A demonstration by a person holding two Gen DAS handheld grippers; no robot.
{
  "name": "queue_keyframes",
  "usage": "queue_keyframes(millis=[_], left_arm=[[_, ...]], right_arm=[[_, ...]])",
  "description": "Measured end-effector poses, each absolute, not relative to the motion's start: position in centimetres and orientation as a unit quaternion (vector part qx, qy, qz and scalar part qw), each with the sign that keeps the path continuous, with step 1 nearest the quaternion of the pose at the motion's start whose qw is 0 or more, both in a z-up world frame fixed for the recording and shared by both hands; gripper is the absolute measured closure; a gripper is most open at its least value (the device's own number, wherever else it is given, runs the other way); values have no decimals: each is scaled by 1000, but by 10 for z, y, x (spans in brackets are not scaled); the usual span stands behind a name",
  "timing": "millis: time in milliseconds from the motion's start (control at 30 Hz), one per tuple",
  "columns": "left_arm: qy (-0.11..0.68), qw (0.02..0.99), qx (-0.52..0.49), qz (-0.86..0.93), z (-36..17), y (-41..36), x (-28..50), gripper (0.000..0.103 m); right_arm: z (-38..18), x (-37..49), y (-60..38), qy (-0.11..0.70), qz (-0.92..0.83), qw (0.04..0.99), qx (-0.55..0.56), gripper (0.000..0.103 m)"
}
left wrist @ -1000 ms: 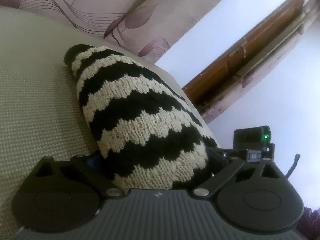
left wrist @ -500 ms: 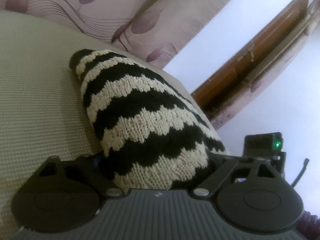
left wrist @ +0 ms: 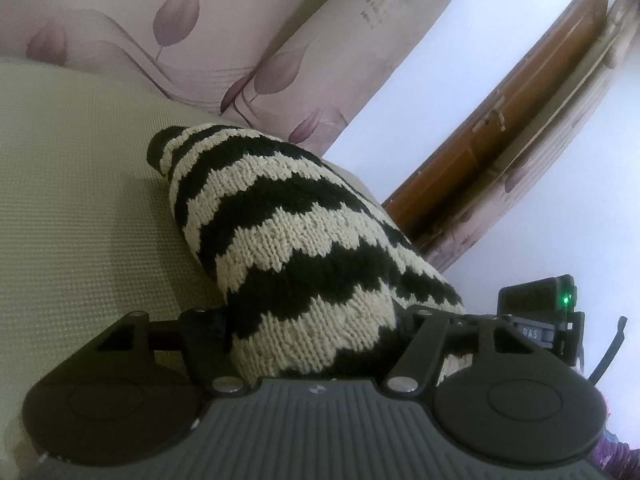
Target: Fold small clothes
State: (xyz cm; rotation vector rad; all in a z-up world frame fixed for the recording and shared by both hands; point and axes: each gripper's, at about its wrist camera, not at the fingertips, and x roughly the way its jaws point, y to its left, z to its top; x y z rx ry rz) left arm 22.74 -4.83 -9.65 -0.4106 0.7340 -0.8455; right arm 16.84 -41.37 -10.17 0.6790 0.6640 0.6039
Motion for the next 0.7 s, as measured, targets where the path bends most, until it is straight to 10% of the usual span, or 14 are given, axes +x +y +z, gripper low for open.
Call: queue_keyframes(millis=[700], left_arm=[[300, 881, -136, -338, -49, 47, 102, 37]], right_arm=[[-64, 91, -308, 287, 347, 833, 321, 48]])
